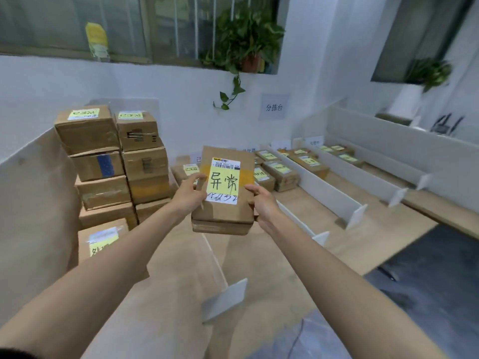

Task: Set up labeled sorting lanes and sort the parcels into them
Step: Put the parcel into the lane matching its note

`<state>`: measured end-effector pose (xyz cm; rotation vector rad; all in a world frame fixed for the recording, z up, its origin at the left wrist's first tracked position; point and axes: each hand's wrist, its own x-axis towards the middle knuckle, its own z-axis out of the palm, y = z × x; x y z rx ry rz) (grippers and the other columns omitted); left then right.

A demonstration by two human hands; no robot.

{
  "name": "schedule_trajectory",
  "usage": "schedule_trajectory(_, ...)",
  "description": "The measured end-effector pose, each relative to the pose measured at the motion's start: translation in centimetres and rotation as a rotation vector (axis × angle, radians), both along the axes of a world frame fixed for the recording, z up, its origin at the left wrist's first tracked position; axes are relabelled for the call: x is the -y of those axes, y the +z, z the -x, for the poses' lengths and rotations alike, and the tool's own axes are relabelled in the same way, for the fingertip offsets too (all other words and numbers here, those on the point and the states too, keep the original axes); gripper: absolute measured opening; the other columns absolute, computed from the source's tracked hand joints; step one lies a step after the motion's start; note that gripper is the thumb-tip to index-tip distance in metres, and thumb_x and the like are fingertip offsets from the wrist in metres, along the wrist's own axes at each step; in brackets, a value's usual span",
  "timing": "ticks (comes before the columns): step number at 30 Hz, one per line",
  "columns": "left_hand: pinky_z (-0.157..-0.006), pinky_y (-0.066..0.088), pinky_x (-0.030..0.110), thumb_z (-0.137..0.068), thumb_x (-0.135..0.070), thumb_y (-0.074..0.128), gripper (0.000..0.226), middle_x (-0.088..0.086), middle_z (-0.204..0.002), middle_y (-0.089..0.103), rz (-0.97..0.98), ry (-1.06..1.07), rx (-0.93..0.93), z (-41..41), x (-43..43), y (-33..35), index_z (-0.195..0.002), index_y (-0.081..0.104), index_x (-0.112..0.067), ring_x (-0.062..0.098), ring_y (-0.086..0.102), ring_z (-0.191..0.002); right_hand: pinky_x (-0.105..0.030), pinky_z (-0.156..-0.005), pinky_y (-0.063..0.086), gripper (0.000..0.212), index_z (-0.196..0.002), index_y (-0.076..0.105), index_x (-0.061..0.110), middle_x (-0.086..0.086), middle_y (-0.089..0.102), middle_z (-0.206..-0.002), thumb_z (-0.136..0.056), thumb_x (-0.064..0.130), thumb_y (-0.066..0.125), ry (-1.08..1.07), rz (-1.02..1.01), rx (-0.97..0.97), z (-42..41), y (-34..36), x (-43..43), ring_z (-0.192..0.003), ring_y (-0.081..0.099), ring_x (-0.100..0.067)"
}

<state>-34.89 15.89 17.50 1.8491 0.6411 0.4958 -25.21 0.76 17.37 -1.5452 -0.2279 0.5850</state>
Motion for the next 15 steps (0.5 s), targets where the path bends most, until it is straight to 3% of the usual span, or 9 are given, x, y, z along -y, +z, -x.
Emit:
schedule_trajectory(4,-0.063,0.048,0.023,-0.094,-0.010,0.052,0.041,0.008,-0.121,0.055,-0.021,-0.108,0.047,-2.8,4.7,1.1,-0.134,0.045,-0.018,0.021,0.057,-0.095,-0.024,-0.055,0.044,0.046,-0.115,0.062,0.018,0.007,0.062,-0.088,-0.091,-0.008,0.032,-0.105,-0.019,0.034,-1.2,1.2,6.0,-0.069,0.056,-0.009)
schedule_trajectory(7,-0.076,0.055,0.038,-0.094,-0.012,0.055,0.040,0.012,-0.116,0.061,0.033,-0.203,0.054,-4.9,8.4,1.8,-0.131,0.047,-0.022,0.022,0.062,-0.091,-0.022,-0.053,0.041,0.049,-0.114,0.062,0.017,0.007,0.059,-0.087,-0.088,-0.010,0.032,-0.186,-0.023,0.080,-2.2,1.7,10.5,-0.066,0.052,-0.009)
schedule_trajectory(10,-0.068,0.052,0.031,-0.093,-0.010,0.054,0.034,0.006,-0.106,0.063,0.036,-0.286,0.079,-6.8,12.4,2.3,-0.124,0.049,-0.023,0.018,0.061,-0.080,-0.024,-0.058,0.041,0.048,-0.108,0.064,0.019,0.006,0.059,-0.087,-0.085,-0.011,0.034,-0.263,-0.033,0.118,-3.3,2.1,14.7,-0.068,0.049,-0.010)
schedule_trajectory(15,-0.083,0.053,0.038,-0.090,-0.015,0.060,0.031,0.003,-0.115,0.063,0.074,-0.408,0.123,-9.0,18.2,2.9,-0.112,0.051,-0.034,0.022,0.061,-0.103,-0.023,-0.058,0.037,0.049,-0.103,0.065,0.022,0.006,0.059,-0.089,-0.083,-0.010,0.033,-0.371,-0.021,0.167,-4.4,2.5,21.1,-0.067,0.047,-0.009)
